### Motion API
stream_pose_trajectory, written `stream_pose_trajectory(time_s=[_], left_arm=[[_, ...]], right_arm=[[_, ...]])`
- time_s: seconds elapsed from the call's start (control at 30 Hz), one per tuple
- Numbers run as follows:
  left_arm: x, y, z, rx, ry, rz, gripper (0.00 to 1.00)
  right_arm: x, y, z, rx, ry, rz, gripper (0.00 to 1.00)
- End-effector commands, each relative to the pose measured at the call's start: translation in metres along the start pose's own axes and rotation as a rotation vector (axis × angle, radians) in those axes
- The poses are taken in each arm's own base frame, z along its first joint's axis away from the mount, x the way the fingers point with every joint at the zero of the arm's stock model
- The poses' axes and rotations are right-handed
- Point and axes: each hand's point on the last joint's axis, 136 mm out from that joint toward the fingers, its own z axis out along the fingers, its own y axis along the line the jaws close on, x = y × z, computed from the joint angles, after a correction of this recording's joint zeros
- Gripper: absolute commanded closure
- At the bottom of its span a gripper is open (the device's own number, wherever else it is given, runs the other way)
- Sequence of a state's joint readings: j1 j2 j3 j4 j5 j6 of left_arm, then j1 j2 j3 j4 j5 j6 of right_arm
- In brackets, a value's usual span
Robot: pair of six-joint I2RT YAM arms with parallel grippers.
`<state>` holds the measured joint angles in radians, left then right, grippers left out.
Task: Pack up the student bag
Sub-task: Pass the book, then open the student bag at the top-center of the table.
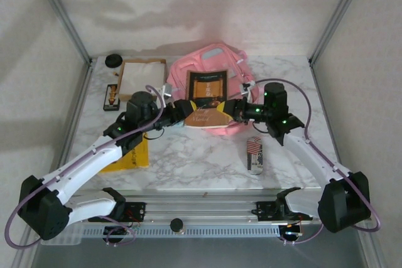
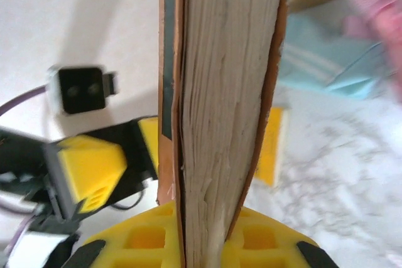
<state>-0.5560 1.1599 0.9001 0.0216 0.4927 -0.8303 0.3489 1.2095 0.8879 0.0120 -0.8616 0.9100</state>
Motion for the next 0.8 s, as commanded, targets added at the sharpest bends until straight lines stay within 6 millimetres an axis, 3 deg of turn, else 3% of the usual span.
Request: stream_pose_trajectory(time_s=[0.0, 0.13, 0.37, 0.57, 0.77], left_arm=[[-0.024, 0.011, 0.01, -0.157, -0.058, 0.208, 0.34], [-0.024, 0.031, 0.045, -0.303, 0.019, 0.422, 0.31], [0.013, 0.06, 0.124, -0.435, 0.29, 0.782, 0.32], [0.025, 0.083, 0.169, -0.501, 0.387, 0.972, 0.31], [0.034, 0.095, 0.2, -0.496, 0.459, 1.052, 0.24]], right_arm=[[-0.039, 0.0, -0.031, 0.133, -0.141, -0.1, 1.0], [-0.068, -0.036, -0.074, 0.291, -0.262, -0.042, 1.0], [-0.089, -0.081, -0.145, 0.492, -0.445, 0.04, 1.0], [-0.087, -0.104, -0.174, 0.52, -0.504, 0.113, 1.0], [-0.084, -0.112, -0.185, 0.536, -0.529, 0.138, 1.0]])
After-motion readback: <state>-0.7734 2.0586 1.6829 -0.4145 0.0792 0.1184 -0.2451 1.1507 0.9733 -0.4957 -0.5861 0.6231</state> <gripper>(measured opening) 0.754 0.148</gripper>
